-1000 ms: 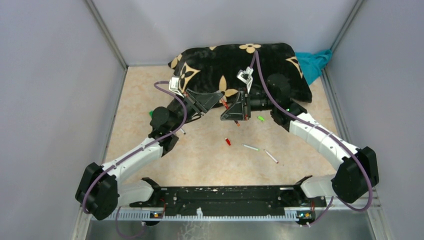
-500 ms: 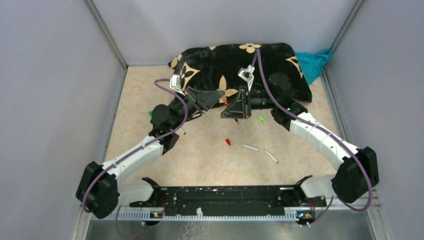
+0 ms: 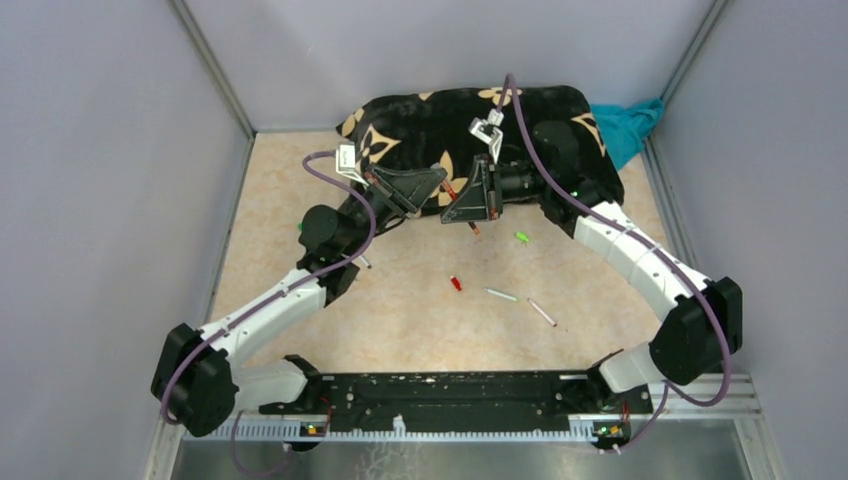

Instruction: Insert the pens into the pen caps

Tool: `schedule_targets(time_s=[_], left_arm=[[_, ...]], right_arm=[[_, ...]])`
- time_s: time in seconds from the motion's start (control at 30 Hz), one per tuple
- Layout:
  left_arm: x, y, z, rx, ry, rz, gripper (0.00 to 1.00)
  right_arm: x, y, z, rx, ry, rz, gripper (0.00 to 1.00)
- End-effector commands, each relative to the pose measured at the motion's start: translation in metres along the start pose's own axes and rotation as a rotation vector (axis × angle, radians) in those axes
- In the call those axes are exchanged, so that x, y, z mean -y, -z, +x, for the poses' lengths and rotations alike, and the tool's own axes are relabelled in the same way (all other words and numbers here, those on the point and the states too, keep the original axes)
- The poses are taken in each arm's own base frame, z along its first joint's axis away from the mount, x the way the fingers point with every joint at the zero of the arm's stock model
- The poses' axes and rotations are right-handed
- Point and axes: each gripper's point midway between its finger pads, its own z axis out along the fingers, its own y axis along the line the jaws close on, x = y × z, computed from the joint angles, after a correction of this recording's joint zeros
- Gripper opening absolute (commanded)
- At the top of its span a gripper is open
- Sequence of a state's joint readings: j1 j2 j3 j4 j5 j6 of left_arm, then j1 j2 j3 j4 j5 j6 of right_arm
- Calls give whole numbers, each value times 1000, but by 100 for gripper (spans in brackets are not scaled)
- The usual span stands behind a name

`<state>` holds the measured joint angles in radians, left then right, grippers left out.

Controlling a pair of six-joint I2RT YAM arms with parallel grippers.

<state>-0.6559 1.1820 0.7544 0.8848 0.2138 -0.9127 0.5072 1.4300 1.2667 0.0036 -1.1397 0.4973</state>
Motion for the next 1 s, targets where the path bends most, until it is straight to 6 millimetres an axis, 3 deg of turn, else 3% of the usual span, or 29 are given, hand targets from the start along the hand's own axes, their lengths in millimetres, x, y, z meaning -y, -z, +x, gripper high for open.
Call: schedule_targets(time_s=[0.0, 0.27, 0.37, 0.5, 0.7, 0.8, 0.87, 0.97], left_arm=[[-8, 50, 140, -575, 51, -24, 0], [-17, 73, 179, -722, 102, -52, 0], [-11, 80, 193, -785, 165, -13, 0], [-3, 92, 207, -863, 256, 36, 0], [9, 116, 219, -986, 342, 99, 0], [13, 129, 222, -1028, 379, 111, 0], [4, 133, 227, -1050, 376, 61, 0], [-12, 125, 233, -1058, 300, -26, 0]], right_arm=[[-8, 1, -89, 209, 253, 97, 0], [-2, 7, -121, 253, 331, 142, 0], [-1, 5, -131, 239, 460, 192, 0], [8, 9, -140, 235, 486, 260, 0], [-26, 10, -147, 281, 438, 33, 0], [-8, 18, -161, 292, 522, 202, 0], [8, 26, -168, 308, 504, 307, 0], [-6, 25, -167, 350, 366, 175, 0]])
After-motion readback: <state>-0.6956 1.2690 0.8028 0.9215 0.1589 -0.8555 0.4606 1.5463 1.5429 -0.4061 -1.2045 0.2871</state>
